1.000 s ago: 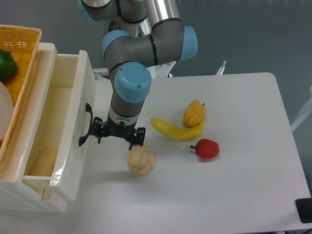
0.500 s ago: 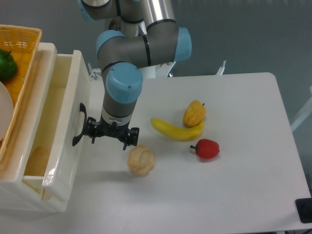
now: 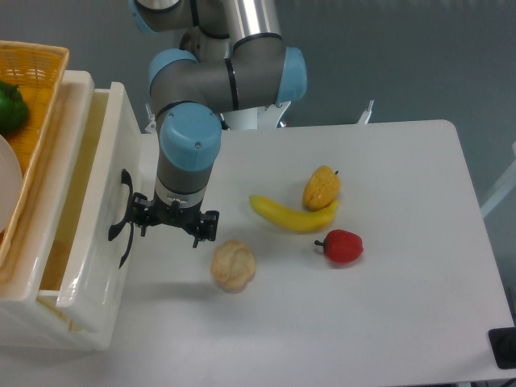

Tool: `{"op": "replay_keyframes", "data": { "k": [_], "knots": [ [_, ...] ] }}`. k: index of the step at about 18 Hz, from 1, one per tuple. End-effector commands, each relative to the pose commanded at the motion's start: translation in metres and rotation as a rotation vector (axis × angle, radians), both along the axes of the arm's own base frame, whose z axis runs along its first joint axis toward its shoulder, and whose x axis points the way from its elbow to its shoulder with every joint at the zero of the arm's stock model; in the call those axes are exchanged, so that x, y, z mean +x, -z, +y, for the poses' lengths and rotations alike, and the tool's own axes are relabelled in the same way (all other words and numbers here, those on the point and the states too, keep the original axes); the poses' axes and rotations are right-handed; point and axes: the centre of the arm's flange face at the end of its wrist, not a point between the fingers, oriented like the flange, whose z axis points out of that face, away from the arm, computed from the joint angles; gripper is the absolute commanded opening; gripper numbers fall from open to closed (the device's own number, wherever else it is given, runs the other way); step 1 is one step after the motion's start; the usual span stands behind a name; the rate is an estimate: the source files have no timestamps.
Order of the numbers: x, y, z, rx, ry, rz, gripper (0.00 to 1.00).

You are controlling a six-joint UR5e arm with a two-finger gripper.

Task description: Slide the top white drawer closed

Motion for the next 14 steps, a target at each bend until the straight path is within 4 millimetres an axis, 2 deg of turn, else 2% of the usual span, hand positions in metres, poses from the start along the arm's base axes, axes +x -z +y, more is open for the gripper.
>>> {"op": "replay_keyframes", "data": {
  "k": [14],
  "knots": [
    [0.013,-0.006,0.004,-0.004,0.011,0.018,1.0]
  ]
}}
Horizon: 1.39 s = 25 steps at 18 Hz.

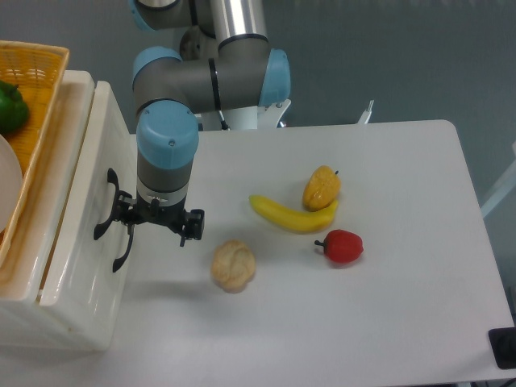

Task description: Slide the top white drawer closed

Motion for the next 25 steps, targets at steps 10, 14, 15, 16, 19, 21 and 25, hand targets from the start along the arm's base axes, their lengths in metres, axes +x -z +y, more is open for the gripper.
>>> {"op": "replay_keyframes", "data": {
  "k": [10,14,15,16,19,21,25],
  "knots": [
    [0.0,-0.003,0.0,0.002,-0.012,0.001,1.0],
    [-0.047,-0.015,-0.015,0.023,-0.058,0.028,1.0],
    [-0.054,-0.015,-0.017,0.022,-0.052,0.037,1.0],
    [-0.064,-0.015,-0.022,0.013,-0.048,0.055,1.0],
    [-0.078,-0.008,-0.037,-0.056,-0.025,0.124,1.0],
    [-0.097,-0.01,-0.049,-0.059,-0.053,0.13,1.0],
    [-0.136,-0.022,-0.078,-0.061,-0.092,0.166,1.0]
  ]
}}
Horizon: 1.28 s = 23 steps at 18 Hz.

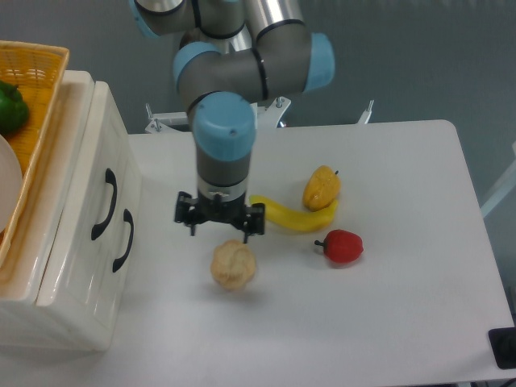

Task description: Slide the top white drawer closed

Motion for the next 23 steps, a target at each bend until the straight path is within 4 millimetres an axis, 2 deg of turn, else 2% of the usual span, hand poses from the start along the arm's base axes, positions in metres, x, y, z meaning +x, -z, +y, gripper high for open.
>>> {"op": "replay_keyframes", "data": {
  "k": [4,7,10,13,15,17,19,20,23],
  "knots": [
    [-0.026,-0.007,-0.019,-0.099,0.092,0.106,1.0],
    [-0.043,-0.008,-0.033,-0.117,0.163,0.119,1.0],
    [-0.073,-0.01,-0.063,-0.128,0.23,0.121,1.0],
    [-0.094,-0.007,-0.081,-0.144,0.276,0.122,1.0],
    [-0.11,-0.016,-0.1,-0.187,0.291,0.151,1.0],
    [-0.119,-0.017,-0.113,-0.213,0.349,0.154,1.0],
    [-0.128,-0.028,-0.133,-0.216,0.407,0.166,1.0],
    [-0.129,-0.025,-0.139,-0.219,0.425,0.157,1.0],
    [-0.134,-0.031,-0.161,-0.221,0.421,0.155,1.0]
  ]
}}
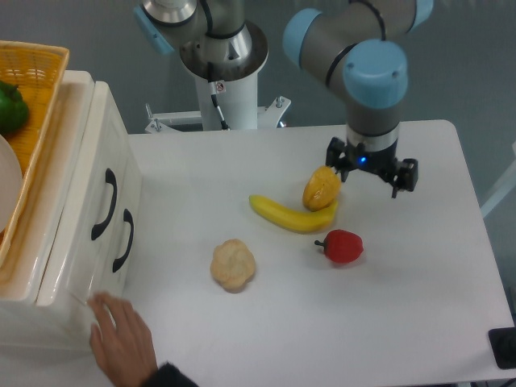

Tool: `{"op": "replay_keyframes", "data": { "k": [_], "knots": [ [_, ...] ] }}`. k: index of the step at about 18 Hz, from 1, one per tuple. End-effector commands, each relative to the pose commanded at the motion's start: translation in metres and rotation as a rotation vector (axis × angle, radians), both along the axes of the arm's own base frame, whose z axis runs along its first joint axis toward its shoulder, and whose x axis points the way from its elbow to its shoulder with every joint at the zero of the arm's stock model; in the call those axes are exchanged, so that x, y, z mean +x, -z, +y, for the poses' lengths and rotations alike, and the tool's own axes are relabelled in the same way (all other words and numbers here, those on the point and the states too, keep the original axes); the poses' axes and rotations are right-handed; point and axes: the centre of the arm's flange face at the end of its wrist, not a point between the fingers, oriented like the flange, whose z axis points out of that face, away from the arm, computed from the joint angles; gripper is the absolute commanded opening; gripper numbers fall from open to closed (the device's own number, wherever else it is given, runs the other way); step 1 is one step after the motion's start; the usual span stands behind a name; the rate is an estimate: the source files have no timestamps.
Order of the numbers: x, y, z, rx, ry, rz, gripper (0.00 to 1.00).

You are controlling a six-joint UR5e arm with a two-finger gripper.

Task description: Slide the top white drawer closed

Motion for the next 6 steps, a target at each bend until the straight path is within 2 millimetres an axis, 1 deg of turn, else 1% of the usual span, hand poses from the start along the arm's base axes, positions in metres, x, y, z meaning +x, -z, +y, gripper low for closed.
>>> {"op": "replay_keyframes", "data": {
  "k": [2,6],
  "knots": [
    [-0.002,-0.004,-0.012,-0.004,0.025,0.0,1.0],
    [-0.004,-0.01,-0.022,-0.008,0.036,0.002,1.0]
  ]
}}
